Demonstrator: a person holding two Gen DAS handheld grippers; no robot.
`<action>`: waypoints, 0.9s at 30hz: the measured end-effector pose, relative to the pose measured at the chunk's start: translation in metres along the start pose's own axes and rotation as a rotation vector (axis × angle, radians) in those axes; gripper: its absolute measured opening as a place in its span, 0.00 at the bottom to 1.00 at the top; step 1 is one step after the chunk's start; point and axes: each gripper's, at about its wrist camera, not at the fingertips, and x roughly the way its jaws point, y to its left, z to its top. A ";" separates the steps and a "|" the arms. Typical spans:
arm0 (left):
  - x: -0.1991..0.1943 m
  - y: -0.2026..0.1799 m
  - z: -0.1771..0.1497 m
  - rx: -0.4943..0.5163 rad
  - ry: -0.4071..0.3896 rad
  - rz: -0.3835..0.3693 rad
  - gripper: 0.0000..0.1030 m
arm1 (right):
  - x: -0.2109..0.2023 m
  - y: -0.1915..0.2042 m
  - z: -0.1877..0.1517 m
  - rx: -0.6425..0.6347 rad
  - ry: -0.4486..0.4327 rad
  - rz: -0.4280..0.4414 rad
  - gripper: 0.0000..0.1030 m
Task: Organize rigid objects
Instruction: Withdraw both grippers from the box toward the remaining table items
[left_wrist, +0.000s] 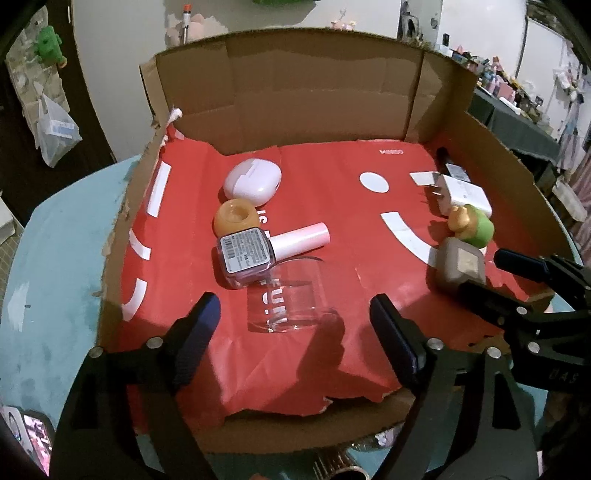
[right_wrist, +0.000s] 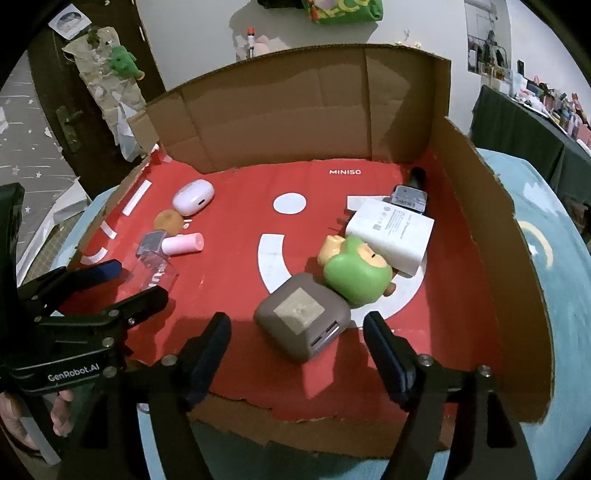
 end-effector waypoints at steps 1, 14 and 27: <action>-0.003 0.000 0.000 0.000 -0.006 -0.001 0.89 | -0.003 0.001 -0.001 0.000 -0.005 0.003 0.78; -0.044 -0.006 -0.010 0.010 -0.076 -0.016 0.97 | -0.043 0.011 -0.010 -0.011 -0.100 0.042 0.99; -0.074 -0.002 -0.032 -0.020 -0.113 -0.035 1.00 | -0.076 0.015 -0.026 -0.006 -0.193 0.056 1.00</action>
